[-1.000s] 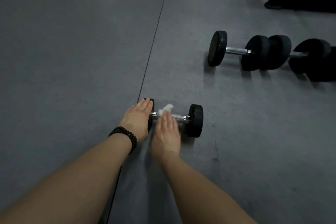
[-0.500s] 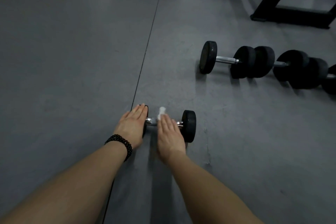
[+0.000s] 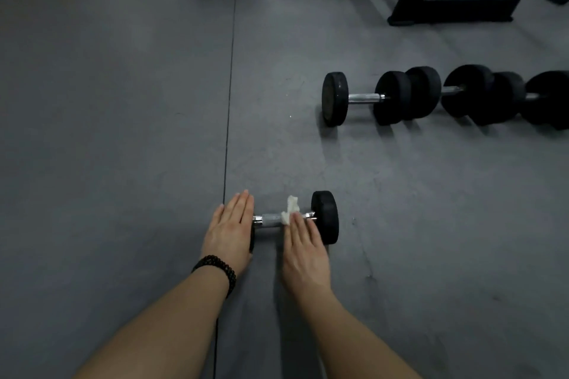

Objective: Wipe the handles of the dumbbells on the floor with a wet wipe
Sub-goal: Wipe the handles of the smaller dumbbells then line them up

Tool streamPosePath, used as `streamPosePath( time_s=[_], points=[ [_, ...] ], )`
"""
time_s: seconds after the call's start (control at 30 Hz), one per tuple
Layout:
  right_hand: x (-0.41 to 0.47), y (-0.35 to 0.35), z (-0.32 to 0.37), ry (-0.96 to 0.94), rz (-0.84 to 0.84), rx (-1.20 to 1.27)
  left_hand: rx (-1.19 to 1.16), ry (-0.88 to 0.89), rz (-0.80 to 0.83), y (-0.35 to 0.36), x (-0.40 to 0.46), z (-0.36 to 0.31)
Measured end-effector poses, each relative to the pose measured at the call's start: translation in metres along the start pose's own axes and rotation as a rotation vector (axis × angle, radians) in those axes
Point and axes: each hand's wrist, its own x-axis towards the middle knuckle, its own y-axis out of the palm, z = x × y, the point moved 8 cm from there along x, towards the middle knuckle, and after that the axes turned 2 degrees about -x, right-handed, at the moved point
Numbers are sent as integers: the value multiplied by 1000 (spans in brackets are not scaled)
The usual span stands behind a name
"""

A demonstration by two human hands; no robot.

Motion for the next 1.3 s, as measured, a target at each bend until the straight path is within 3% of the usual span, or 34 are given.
streamPosePath(
  time_s=[0.1,0.2,0.37,0.47,0.6,0.67,0.77,0.8,0.97,1.03,1.2,1.3],
  points=[
    [-1,12,-27,95,-3,6,-14,-44,-94,5,8,3],
    [6,7,-12,148,-33,158,-47,-56,-139,10,17,2],
    [25,0,59,-50,-77,266,-142,-75,-95,3,24,1],
    [16,7,30,69,-96,230,-150,-17,-76,-2,20,6],
    [3,22,-7,187,-82,237,-169,64,-210,-12,5,3],
    [8,11,11,140,-93,326,-179,68,-274,-13,-3,2],
    [20,-4,52,-76,-144,344,-216,-4,-326,-15,-11,1],
    [26,-5,51,-89,-146,320,-228,-25,-327,-16,-11,1],
    [36,2,-10,212,-93,258,-133,28,-230,-10,-2,7],
    [39,-3,-7,211,-102,230,-96,33,-168,-3,6,11],
    [50,-10,43,-38,-107,285,-64,-4,-102,-2,33,15],
    [52,-8,4,167,-103,283,-36,7,-60,-1,50,19]
  ],
)
